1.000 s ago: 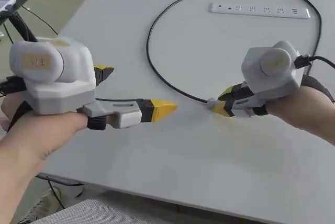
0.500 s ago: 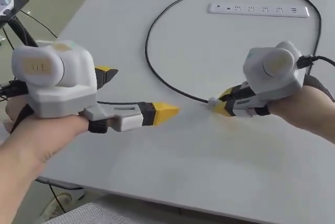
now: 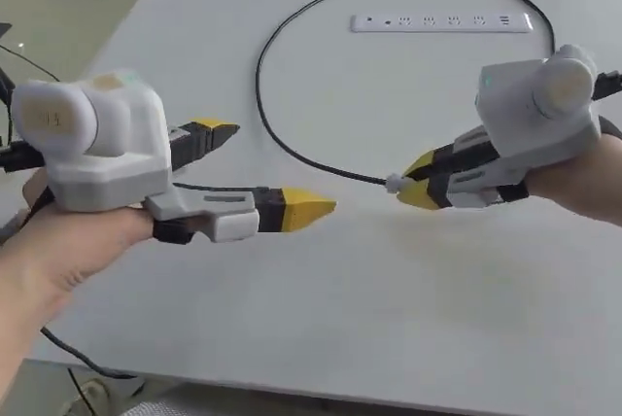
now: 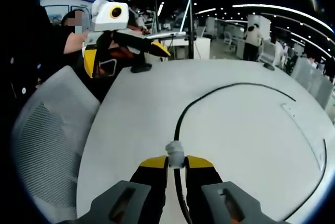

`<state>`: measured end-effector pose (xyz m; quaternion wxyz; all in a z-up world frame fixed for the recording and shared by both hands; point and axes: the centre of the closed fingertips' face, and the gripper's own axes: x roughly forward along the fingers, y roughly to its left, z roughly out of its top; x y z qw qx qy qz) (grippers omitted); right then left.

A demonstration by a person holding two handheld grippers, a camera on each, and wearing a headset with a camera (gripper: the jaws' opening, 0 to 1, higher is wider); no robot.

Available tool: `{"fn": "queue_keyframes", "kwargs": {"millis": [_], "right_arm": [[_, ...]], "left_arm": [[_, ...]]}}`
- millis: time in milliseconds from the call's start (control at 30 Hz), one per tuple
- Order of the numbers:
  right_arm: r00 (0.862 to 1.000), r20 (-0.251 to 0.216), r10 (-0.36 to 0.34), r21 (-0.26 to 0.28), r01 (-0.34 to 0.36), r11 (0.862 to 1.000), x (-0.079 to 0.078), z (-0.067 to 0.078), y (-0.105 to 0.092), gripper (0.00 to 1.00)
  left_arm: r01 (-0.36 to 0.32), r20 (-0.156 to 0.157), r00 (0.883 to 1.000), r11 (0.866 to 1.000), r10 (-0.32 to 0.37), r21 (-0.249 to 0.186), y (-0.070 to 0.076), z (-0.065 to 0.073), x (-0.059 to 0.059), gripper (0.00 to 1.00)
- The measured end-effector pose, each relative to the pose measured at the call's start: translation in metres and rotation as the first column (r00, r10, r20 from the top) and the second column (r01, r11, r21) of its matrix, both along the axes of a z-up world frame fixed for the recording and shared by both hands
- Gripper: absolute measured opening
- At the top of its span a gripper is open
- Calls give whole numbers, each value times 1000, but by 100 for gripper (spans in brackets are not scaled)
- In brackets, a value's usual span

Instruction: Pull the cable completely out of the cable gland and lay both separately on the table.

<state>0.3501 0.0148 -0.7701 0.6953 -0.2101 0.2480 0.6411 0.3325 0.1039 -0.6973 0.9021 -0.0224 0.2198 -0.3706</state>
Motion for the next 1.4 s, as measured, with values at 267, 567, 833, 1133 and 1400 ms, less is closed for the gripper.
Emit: {"fn": "queue_keyframes", "kwargs": {"millis": [267,567,833,1133,1400], "right_arm": [[990,68,125,41,-128,991,-30,33,-14,7],[984,78,161,61,-166,984,-42,55,-18,7],[978,92,190,77,-197,977,-54,68,-17,7],[965,142,221,87,-234,968,-61,81,-14,7],[956,163,243,76,-257,963,-66,82,-11,7]], "left_arm": [[213,-11,976,969,-215,-122,-50,10,-11,80],[281,-72,949,925,-308,-255,-82,12,-12,59],[349,-40,924,881,-381,-319,-98,19,-11,50],[359,-106,898,852,-426,-382,-105,12,-20,42],[357,-130,889,843,-439,-403,-110,12,-23,33]]}}
